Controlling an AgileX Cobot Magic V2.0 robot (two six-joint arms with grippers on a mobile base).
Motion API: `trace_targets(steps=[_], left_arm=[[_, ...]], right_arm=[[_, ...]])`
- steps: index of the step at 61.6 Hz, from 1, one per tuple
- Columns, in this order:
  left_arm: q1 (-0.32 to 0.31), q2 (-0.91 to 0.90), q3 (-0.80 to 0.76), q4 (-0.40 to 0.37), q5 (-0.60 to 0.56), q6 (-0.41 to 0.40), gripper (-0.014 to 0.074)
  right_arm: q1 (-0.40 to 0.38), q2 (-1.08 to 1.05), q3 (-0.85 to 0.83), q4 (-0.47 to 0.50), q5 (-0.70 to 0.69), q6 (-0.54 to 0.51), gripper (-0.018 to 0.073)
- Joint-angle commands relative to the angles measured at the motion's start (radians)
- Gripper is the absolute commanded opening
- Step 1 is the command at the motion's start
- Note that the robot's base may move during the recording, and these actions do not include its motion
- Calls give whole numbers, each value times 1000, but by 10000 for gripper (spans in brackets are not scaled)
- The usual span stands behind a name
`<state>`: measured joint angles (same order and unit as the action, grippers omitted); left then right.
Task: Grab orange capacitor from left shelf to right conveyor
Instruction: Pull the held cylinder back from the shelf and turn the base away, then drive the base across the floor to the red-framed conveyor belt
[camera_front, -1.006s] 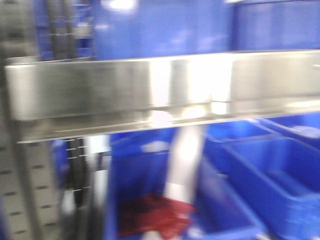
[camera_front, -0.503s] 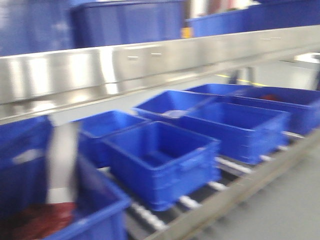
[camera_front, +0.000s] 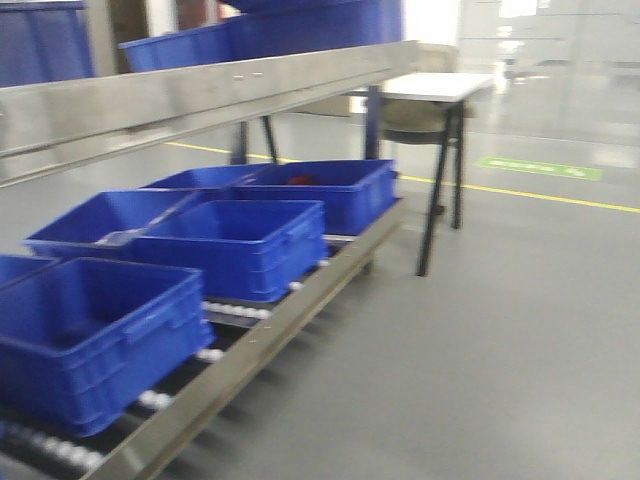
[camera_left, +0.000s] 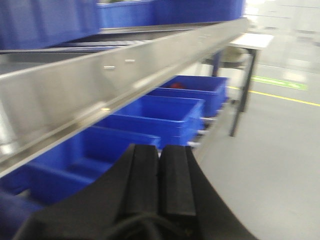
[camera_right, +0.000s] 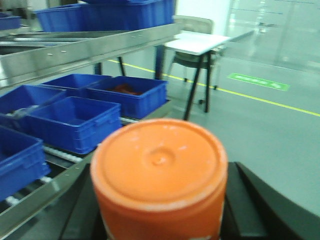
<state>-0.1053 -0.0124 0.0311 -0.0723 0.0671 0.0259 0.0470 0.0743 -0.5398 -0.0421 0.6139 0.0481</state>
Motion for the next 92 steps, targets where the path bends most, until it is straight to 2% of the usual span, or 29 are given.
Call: trace_targets(steps=[1,92], left_arm=[[-8,-11,-5,-2,-89,-1,-127],[-8,-11,-5,-2,-89,-1,-127]], right_arm=[[-6,14,-23,-10,-89,-9,57],[-6,14,-23,-10,-89,-9,57]])
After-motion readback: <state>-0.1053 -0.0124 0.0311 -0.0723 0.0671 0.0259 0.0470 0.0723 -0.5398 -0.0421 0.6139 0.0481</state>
